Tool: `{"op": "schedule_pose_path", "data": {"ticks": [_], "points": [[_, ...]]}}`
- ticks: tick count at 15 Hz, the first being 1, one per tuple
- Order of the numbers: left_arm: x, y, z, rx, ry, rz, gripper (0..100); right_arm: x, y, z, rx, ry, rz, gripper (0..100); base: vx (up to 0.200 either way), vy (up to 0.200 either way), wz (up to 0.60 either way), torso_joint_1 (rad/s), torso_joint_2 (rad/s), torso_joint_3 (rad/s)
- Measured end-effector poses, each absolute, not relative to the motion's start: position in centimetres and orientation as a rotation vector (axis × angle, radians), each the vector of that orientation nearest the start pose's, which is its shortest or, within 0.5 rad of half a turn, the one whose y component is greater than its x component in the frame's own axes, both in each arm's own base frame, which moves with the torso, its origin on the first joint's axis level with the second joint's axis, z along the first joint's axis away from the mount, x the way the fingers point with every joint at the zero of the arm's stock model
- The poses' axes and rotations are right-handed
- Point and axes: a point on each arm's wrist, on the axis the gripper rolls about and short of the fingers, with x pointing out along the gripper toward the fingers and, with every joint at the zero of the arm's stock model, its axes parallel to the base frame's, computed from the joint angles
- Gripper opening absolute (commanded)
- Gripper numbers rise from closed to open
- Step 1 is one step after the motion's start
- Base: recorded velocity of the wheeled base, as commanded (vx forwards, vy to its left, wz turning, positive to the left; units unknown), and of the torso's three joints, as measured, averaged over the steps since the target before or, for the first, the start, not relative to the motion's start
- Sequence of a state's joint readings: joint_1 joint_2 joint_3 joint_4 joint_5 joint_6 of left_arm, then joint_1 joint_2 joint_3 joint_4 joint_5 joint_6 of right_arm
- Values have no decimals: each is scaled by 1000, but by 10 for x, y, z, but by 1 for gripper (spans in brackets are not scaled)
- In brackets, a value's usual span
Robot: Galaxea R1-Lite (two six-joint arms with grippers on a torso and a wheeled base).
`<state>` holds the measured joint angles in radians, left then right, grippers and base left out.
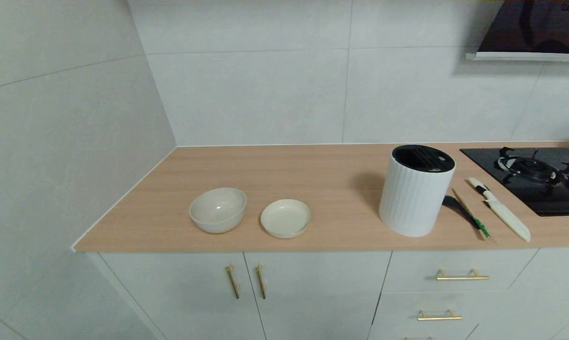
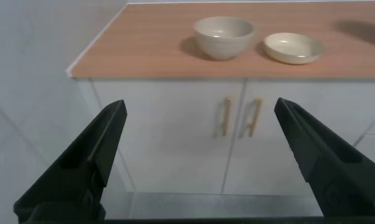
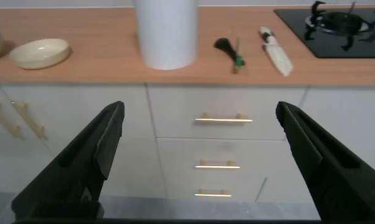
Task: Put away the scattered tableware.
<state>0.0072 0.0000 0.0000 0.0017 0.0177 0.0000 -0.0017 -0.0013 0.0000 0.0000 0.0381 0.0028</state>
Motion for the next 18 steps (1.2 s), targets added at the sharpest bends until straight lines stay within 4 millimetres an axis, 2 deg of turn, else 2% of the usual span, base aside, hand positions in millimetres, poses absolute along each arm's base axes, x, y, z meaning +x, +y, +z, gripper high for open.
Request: {"op": "schedule_pose_path", "data": {"ticks": [10, 18], "points": [[-23, 0, 75, 1, 2, 25, 100, -23, 1, 75, 2, -1, 37, 100, 0, 200, 0, 4, 0, 2], [-23, 0, 75, 2, 2, 25, 100, -23, 1, 75, 2, -1, 37, 100, 0, 0, 0, 0, 0, 0]]}}
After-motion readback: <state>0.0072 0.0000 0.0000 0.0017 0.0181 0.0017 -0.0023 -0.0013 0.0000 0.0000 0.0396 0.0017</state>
